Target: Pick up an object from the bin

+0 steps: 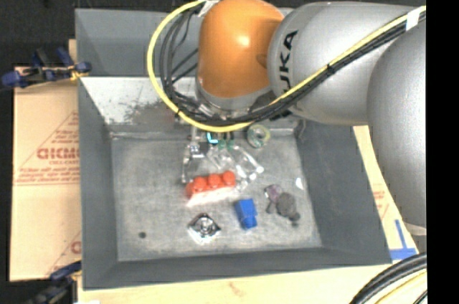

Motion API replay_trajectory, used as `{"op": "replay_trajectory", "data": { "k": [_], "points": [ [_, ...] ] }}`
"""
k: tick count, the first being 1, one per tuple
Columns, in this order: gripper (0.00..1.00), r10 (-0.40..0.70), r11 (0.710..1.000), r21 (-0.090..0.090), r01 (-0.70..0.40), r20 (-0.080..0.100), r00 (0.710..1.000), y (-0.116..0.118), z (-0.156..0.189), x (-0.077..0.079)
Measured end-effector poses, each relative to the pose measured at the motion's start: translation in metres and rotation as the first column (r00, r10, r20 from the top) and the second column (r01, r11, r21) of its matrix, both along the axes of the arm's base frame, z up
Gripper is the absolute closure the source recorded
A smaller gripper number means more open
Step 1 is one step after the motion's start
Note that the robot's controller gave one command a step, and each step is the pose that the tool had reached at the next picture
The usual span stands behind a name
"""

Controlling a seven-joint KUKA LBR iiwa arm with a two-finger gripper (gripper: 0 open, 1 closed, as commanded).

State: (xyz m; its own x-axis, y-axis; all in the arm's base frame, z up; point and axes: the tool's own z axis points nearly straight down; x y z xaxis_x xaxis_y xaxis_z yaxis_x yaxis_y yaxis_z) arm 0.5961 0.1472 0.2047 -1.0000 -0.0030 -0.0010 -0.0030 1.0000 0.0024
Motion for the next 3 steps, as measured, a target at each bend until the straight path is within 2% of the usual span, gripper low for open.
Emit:
{"op": "replay_trajectory", "data": {
  "k": [1, 2, 3],
  "points": [
    [0.00, 0.199, 0.980, -0.005, -0.199, -0.004, 0.980, -0.053, -0.072, -0.007],
    [0.00, 0.591, 0.807, -0.006, -0.591, 0.009, 0.807, -0.081, -0.128, -0.049],
    [1.00, 0.588, 0.809, -0.007, -0.588, 0.015, 0.809, -0.080, -0.125, -0.047]
  ]
}}
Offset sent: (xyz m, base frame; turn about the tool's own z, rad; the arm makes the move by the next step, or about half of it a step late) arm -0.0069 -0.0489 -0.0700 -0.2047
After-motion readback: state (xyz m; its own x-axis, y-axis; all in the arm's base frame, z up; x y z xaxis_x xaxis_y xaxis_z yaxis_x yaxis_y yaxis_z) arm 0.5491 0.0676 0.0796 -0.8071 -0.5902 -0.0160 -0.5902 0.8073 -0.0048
